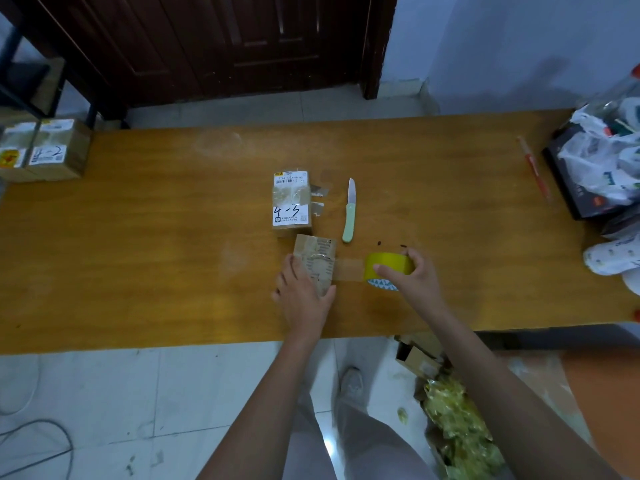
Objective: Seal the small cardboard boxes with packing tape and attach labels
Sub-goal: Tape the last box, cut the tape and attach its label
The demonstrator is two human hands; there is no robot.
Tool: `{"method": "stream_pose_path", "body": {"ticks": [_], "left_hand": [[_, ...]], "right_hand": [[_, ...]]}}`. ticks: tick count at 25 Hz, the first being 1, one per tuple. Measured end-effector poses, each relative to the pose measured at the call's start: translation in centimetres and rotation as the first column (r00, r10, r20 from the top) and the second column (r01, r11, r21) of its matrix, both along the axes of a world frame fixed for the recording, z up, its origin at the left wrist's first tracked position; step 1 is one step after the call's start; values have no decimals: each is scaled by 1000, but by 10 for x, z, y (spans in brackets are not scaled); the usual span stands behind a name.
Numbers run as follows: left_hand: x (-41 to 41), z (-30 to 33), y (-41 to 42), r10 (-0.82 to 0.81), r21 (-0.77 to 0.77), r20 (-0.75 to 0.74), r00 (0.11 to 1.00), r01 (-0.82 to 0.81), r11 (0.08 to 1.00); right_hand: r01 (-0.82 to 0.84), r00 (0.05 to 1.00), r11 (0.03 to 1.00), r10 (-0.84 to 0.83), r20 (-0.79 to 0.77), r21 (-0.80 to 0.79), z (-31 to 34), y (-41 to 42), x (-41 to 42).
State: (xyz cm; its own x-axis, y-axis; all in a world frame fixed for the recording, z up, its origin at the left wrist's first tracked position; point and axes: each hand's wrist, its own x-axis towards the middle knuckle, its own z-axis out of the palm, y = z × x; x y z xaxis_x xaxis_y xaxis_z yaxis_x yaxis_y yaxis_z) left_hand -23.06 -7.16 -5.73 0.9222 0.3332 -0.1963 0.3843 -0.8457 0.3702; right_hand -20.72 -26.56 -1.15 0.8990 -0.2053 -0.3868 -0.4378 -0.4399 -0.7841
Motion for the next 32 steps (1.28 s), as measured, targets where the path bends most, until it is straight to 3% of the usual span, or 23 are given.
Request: {"method": "stream_pose_path", "body": {"ticks": [4, 12, 17, 18, 19, 21, 22, 25, 30, 32], "left_hand": [[10, -3, 6, -27, -2, -114, 993, 27, 1000], [8, -7, 5, -57, 34, -177, 983, 64, 997], [11, 18, 15, 6, -165, -26, 1000, -11, 986], [12, 27, 21, 28, -221, 20, 999, -22, 975], [14, 36, 28, 48, -279, 52, 997, -32, 960], [19, 56, 42, 75, -423, 50, 996, -47, 905], [23, 66, 48, 99, -509, 29, 995, -70, 858], [39, 92, 69, 234, -660, 10, 972, -169, 732], [64, 128, 106, 215, -679, 86, 973, -101, 728], [70, 138, 112, 252, -749, 63, 966, -121, 651]], "right_hand": [[-30, 999, 1000, 29, 23, 7, 2, 2, 4], [-8, 999, 998, 10, -34, 57, 1, -1, 9], [-91, 996, 994, 92, -17, 58, 20, -2, 18], [-157, 988, 988, 157, 5, 0, 28, -4, 23], [-244, 966, 956, 254, 45, -160, 37, -6, 28], [-339, 898, 812, 431, 95, -475, 57, -7, 40], [-337, 882, 771, 460, 107, -540, 72, -4, 45], [-362, 828, 673, 551, 109, -645, 102, 13, 58], [-393, 785, 574, 616, 62, -718, 131, 29, 71], [-323, 782, 520, 617, 86, -791, 139, 37, 75]]}}
